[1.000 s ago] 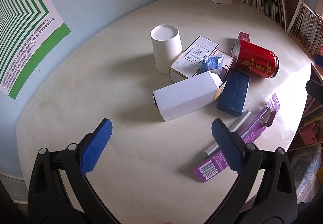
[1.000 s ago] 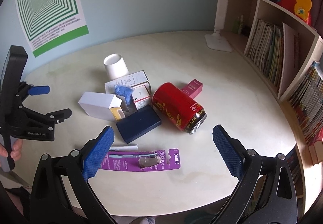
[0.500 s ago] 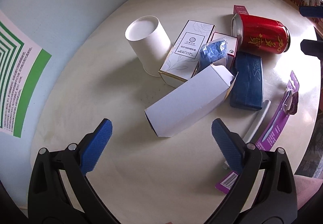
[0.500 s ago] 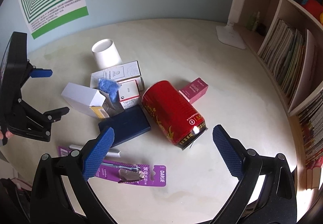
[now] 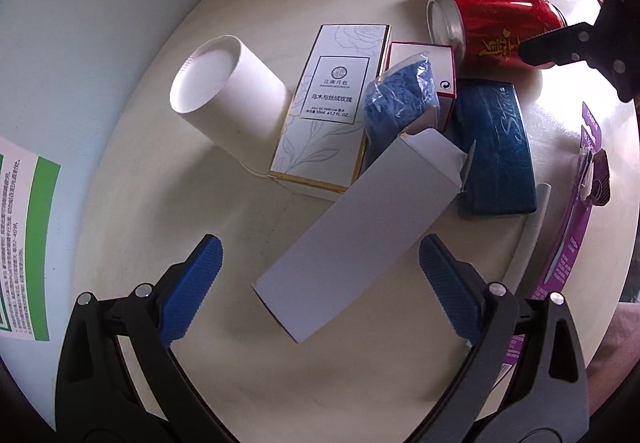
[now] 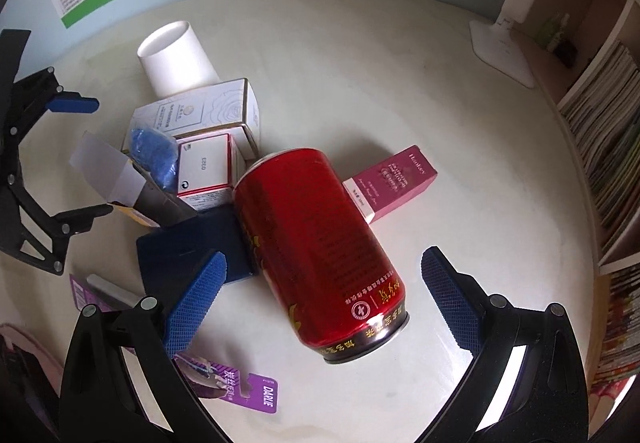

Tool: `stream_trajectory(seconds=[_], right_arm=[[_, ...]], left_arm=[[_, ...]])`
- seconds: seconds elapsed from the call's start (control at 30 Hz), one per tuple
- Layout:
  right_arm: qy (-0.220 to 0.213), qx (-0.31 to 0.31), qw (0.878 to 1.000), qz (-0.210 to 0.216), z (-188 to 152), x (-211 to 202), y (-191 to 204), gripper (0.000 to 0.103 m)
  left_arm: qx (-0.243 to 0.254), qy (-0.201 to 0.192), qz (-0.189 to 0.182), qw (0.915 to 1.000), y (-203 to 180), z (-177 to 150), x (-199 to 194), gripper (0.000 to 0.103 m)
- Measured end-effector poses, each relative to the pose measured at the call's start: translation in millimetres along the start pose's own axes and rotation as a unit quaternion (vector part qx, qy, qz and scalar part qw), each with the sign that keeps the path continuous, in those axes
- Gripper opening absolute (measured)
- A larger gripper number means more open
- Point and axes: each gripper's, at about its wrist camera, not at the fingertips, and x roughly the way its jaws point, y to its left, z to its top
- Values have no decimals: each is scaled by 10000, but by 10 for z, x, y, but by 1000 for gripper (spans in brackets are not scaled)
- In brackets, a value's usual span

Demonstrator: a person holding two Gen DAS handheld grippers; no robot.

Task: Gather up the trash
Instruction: 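Grasp the white box with the left tool while the right tool grasps the red can, then carry the white box and red can to the trash bin and release both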

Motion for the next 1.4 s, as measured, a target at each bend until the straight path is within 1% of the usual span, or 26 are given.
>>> stream_trajectory(seconds=[0.07,0.13,0.17,0.2,0.27,0.37,0.43,0.53,0.63,0.73,0.8,0.93,1.0,1.1,1.13,1.17,1.3,1.4], right_arm=[[112,-10,9999,91,-19,65,-15,96],[129,-18,9998,147,-65,87,-10,93],[151,-11,9998,139,-86,101,-10,81],[148,30,9997,168,-108,103,-18,76],[120,162,9994,281,-158,87,-33,76],[48,212,9994,284,-202,36,-28,75],[-27,250,9992,313,-227,-29,-19,75],[-178,337,9985,395,-250,-176,-6,74],[-279,411,9980,382,-287,-291,11,73],[-432,469,9974,347,-337,-426,62,73],[-555,543,9965,326,-329,-494,42,73],[-784,752,9938,242,-388,-685,28,73],[-891,864,9921,197,-442,-791,35,73],[-1018,996,9898,96,-526,-928,-2,73],[-1056,1049,9889,55,-573,-983,-1,73],[-1083,1099,9880,18,-619,-1026,-6,73],[-1198,1355,9833,-186,-842,-1213,-19,73],[-1262,1581,9785,-398,-1070,-1368,-13,73]], left_arm=[[63,49,-57,10000,-7,13,45,95],[111,84,-97,9999,-28,24,78,86],[122,88,-135,9998,-30,11,83,82],[137,63,-119,9998,-54,0,78,79],[220,-4,-81,9997,-84,-28,49,74],[276,-83,-57,9996,-127,-73,-6,64],[282,-148,-63,9995,-180,-135,-87,53],[286,-247,-152,9992,-225,-162,-170,41],[290,-329,-206,9988,-316,-193,-235,32],[265,-401,-258,9985,-388,-236,-324,32],[239,-473,-341,9980,-343,-341,-391,32],[243,-599,-325,9974,-358,-382,-539,32],[142,-659,-382,9970,-285,-428,-629,32],[12,-755,-453,9961,-283,-449,-741,32],[-3,-800,-438,9958,-288,-458,-787,32],[-2,-838,-446,9955,-246,-536,-832,32],[35,-998,-512,9937,-301,-482,-943,32],[188,-1133,-568,9918,-396,-470,-1058,32]])
